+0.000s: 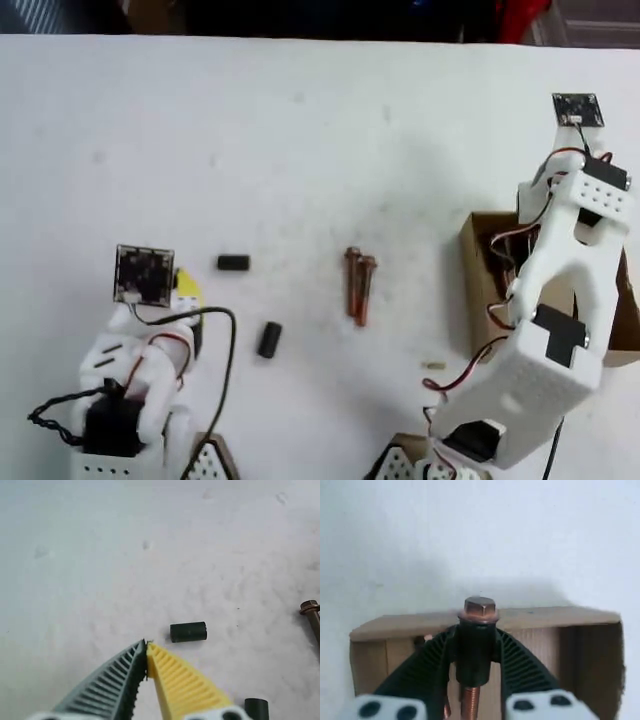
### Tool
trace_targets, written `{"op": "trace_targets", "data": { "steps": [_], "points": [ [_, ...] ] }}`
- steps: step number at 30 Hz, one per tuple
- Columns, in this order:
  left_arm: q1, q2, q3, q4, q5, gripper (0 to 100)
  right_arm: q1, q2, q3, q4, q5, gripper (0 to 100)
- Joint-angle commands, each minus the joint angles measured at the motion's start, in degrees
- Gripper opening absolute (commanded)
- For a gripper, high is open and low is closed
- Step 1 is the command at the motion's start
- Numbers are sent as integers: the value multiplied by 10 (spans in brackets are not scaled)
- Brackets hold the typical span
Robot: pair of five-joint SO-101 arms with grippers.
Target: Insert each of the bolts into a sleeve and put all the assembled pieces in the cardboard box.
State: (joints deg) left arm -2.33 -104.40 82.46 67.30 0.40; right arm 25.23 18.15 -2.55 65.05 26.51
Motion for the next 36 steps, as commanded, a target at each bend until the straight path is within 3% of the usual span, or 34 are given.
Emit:
{"op": "trace_targets", "data": {
  "steps": [1, 6, 11, 21, 28, 36],
  "points": [
    [-3, -4, -3, -19, -2, 27, 7, -52, -5, 47, 7, 19],
    [-3, -4, -3, -19, -2, 27, 7, -109, -4, 119, 11, 19],
    [-4, -4, -2, -16, -2, 27, -6, -153, 65, 116, 47, 19],
    [-4, -4, -1, -15, -2, 27, -15, -175, 267, -100, 69, 21],
    [-4, -4, 9, -16, -2, 27, -18, -175, 296, -134, 71, 23],
    [-4, -4, 11, -16, -2, 27, -18, -182, 293, -133, 71, 201]
  ]
}}
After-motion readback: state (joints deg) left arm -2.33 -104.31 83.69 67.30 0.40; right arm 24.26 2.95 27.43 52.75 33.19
